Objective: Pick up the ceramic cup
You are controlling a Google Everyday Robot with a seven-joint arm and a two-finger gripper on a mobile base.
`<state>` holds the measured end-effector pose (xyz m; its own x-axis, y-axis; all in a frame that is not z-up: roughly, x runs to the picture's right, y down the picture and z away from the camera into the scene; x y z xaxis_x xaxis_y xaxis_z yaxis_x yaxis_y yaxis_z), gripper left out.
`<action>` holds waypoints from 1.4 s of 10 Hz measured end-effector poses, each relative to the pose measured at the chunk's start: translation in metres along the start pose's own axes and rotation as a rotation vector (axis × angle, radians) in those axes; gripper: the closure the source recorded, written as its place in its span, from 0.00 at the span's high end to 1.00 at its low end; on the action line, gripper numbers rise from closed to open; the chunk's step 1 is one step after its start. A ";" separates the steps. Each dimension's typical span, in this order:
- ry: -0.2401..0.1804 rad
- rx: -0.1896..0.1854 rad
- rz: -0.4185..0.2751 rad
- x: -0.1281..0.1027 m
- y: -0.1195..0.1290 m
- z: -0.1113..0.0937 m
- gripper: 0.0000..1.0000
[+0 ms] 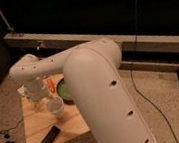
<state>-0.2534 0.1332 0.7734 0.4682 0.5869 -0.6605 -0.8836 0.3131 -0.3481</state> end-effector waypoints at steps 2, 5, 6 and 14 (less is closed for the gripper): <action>0.015 -0.015 -0.013 0.006 0.002 0.009 0.65; 0.040 -0.019 -0.042 0.017 0.003 0.024 0.65; 0.048 -0.009 -0.059 0.019 0.003 0.031 0.65; 0.014 0.072 -0.195 0.023 0.004 0.054 0.65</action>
<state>-0.2459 0.1881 0.7934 0.6299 0.4997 -0.5946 -0.7735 0.4728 -0.4221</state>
